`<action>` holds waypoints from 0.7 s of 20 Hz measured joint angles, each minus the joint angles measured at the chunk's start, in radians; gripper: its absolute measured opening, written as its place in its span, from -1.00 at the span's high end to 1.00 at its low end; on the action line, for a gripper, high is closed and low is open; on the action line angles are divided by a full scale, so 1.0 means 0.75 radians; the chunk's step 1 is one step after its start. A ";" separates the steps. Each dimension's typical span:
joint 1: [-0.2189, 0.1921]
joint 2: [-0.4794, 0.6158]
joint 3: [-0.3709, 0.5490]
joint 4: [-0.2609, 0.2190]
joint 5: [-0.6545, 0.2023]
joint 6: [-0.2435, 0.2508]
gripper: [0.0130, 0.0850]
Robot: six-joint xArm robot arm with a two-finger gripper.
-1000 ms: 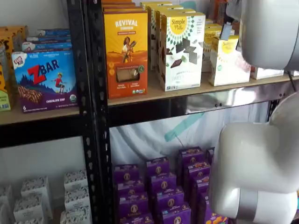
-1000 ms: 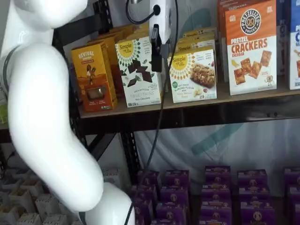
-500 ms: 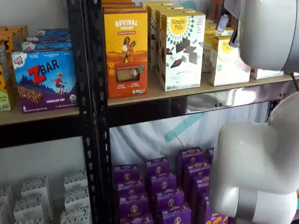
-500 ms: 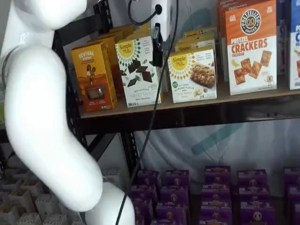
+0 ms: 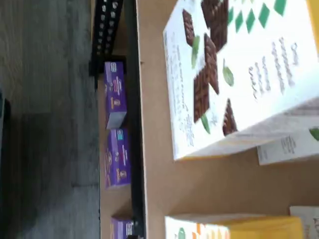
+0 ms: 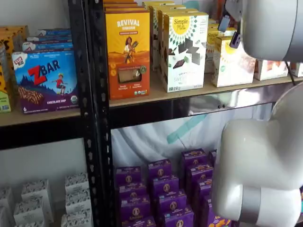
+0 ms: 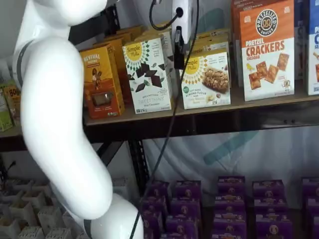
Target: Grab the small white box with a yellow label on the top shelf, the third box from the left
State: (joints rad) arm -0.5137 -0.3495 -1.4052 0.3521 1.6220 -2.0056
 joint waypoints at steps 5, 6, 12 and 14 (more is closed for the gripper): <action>0.017 0.053 -0.012 -0.048 -0.057 -0.011 -1.00; 0.023 0.073 -0.027 -0.072 -0.050 -0.011 -1.00; 0.056 0.139 -0.075 -0.185 -0.015 -0.001 -1.00; 0.068 0.146 -0.073 -0.217 -0.018 0.003 -1.00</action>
State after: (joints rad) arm -0.4629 -0.2398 -1.4600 0.1894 1.6087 -2.0031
